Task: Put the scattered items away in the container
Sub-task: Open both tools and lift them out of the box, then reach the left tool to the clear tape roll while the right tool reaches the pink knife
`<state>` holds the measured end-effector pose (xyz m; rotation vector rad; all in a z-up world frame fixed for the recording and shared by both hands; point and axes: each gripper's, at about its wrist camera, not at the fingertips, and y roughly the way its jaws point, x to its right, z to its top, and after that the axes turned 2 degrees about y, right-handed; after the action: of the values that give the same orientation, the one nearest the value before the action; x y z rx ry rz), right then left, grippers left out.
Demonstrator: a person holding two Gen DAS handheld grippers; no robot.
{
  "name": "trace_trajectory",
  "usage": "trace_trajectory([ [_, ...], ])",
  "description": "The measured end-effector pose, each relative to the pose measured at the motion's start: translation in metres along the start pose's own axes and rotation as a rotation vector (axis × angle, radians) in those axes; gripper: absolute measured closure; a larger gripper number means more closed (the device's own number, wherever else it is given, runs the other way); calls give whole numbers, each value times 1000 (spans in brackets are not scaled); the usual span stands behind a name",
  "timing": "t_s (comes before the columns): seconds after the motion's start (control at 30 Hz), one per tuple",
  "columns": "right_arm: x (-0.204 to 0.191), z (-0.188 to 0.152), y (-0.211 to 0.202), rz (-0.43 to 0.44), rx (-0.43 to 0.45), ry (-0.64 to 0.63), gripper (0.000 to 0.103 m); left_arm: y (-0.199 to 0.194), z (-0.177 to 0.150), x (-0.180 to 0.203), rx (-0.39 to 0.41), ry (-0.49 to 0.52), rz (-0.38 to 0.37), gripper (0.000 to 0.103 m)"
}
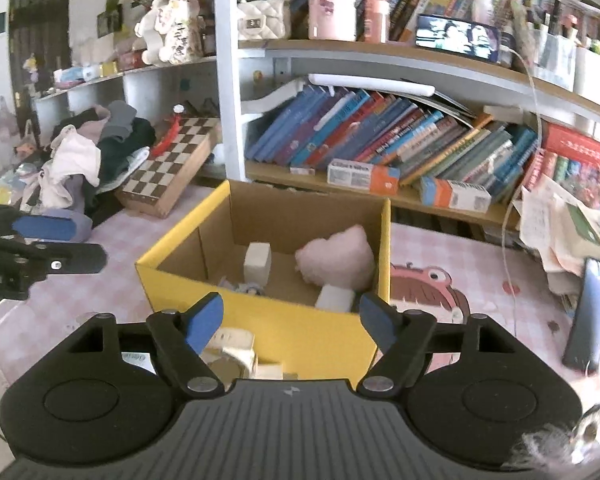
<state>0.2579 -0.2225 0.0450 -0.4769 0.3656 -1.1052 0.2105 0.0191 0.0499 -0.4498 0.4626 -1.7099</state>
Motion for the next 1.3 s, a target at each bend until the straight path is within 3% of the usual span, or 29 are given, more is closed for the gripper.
trace_trajectory([
  [0.4, -30, -56, -23, -96, -76, 72, 22, -29, -50, 4, -51, -13, -16, 31],
  [0.57, -40, -76, -28, -130, -95, 84, 19, -30, -66, 9, -70, -7, 15, 23],
  [0.97, -71, -114, -21, -164, -158, 36, 15, -32, -101, 22, -117, 24, 83, 23],
  [1.13, -84, -119, -15, -132, -187, -33, 14, -27, -105, 31, -127, 86, 87, 23],
  [1.3, -80, -116, -13, -128, -181, -25, 14, -23, -104, 29, -134, 79, 79, 23],
])
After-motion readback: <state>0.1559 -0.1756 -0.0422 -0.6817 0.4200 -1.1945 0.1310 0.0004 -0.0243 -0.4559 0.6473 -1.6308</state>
